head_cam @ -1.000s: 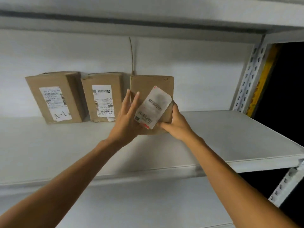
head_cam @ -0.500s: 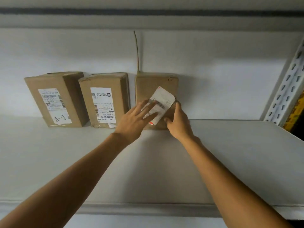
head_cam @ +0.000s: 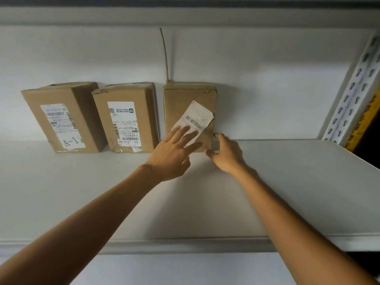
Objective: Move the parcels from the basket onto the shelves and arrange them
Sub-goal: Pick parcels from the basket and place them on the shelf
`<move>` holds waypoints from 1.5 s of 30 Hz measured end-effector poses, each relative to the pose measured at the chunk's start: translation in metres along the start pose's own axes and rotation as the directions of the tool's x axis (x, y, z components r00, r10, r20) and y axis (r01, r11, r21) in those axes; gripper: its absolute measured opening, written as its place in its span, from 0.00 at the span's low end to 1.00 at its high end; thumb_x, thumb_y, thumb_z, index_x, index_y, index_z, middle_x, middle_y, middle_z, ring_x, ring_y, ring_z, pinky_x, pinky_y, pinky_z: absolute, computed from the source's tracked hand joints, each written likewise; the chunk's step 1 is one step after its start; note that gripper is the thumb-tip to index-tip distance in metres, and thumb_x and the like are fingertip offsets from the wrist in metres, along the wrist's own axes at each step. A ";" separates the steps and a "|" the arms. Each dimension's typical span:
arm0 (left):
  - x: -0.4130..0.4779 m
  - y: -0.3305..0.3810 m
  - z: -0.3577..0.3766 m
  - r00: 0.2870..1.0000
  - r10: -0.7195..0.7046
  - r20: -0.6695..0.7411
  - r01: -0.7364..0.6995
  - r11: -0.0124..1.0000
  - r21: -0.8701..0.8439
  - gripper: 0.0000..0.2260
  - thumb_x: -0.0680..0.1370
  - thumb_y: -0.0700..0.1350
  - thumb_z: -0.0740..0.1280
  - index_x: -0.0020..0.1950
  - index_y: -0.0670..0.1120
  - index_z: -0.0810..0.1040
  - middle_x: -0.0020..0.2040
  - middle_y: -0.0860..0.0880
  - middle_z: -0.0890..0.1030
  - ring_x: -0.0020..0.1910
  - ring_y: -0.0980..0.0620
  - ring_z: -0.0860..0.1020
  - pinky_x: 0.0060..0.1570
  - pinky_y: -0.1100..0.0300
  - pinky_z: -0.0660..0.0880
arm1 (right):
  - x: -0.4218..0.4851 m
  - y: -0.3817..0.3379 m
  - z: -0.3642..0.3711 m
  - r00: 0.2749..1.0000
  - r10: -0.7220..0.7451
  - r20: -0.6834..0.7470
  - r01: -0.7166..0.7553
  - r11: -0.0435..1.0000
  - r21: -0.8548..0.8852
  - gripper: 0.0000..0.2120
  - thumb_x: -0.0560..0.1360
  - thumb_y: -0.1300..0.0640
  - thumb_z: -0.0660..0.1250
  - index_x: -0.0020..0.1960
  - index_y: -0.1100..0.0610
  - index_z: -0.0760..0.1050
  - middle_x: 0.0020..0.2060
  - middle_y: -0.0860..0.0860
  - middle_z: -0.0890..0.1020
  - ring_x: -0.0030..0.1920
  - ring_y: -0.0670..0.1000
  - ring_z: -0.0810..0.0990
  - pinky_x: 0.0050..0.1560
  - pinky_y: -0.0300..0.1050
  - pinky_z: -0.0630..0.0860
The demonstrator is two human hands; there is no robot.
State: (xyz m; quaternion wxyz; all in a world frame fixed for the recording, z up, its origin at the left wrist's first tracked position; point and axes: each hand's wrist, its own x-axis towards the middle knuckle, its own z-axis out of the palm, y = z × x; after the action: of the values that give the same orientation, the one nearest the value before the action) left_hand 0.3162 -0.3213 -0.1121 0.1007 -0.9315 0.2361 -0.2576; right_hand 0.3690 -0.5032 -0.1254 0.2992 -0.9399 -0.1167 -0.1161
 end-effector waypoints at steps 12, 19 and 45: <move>0.036 0.081 -0.032 0.985 0.146 0.095 -0.069 0.827 -0.559 0.29 0.78 0.51 0.64 0.77 0.55 0.57 0.76 0.50 0.63 0.74 0.48 0.62 0.68 0.61 0.56 | -0.137 0.033 -0.099 0.954 0.269 -0.130 -0.290 0.940 -0.182 0.37 0.77 0.37 0.62 0.79 0.49 0.53 0.79 0.53 0.55 0.77 0.61 0.53 0.75 0.58 0.56; 0.009 0.184 -0.081 0.879 0.476 0.000 -0.307 0.567 -0.765 0.28 0.79 0.51 0.63 0.77 0.57 0.56 0.77 0.50 0.60 0.75 0.46 0.59 0.73 0.47 0.59 | -0.300 0.032 -0.128 0.762 0.526 -0.378 -0.617 0.767 -0.175 0.37 0.75 0.33 0.59 0.79 0.45 0.52 0.79 0.51 0.52 0.78 0.61 0.48 0.75 0.61 0.50; -0.406 0.548 -0.150 0.076 0.988 -0.132 -0.381 -0.094 -0.920 0.28 0.78 0.47 0.65 0.76 0.58 0.58 0.74 0.51 0.65 0.63 0.56 0.69 0.58 0.63 0.66 | -0.895 -0.074 -0.008 -0.105 0.890 -0.443 -0.753 0.219 0.620 0.29 0.78 0.46 0.66 0.75 0.53 0.63 0.74 0.53 0.66 0.70 0.53 0.67 0.64 0.44 0.66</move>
State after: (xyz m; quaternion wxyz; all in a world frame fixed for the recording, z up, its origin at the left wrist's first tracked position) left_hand -0.2819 -0.6077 -0.3303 -0.1263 -0.5350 0.7669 0.3312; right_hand -0.5004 -0.5834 -0.3378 0.3967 -0.6233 0.6180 -0.2689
